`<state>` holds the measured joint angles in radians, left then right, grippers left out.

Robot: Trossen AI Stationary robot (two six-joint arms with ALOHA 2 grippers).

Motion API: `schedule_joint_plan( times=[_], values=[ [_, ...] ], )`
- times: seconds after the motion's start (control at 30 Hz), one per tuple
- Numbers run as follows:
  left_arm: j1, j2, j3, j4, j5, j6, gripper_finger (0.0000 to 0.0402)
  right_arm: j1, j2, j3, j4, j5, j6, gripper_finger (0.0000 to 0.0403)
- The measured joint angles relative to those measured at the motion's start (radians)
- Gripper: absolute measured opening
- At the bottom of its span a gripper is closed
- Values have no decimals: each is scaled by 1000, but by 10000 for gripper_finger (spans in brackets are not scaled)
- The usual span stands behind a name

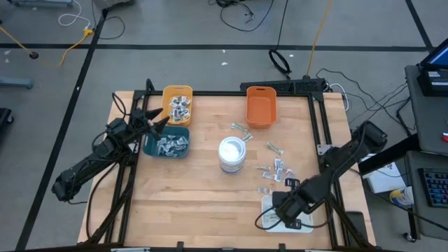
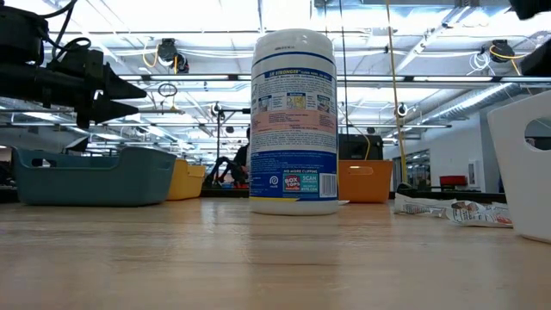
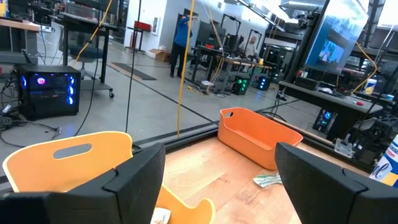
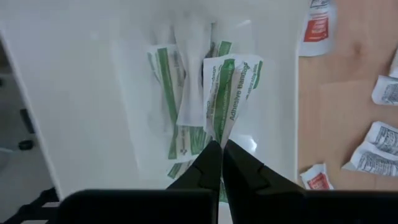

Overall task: Pick & Place First Aid Supplies
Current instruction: Put the green bandage into the white bin

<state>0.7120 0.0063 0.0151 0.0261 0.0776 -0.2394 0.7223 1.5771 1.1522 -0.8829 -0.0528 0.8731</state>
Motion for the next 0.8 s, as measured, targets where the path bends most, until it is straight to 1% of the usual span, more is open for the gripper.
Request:
schedule_joint_plan(
  times=[0.2,0.3,0.37,0.47,0.67,0.8],
  values=[
    [0,0,0,0,0,0,302,0,56,0,5,-2,-3,3],
    [0,0,0,0,0,0,307,0,59,-1,7,-3,-21,5],
    [0,0,0,0,0,0,311,-2,57,-1,14,-4,-33,14],
    [0,0,0,0,0,0,318,-2,50,-1,35,-4,-32,52],
    [0,0,0,0,0,0,328,-2,50,-1,41,-4,-30,164],
    [0,0,0,0,0,0,325,-4,23,-2,36,-4,-34,222]
  ],
)
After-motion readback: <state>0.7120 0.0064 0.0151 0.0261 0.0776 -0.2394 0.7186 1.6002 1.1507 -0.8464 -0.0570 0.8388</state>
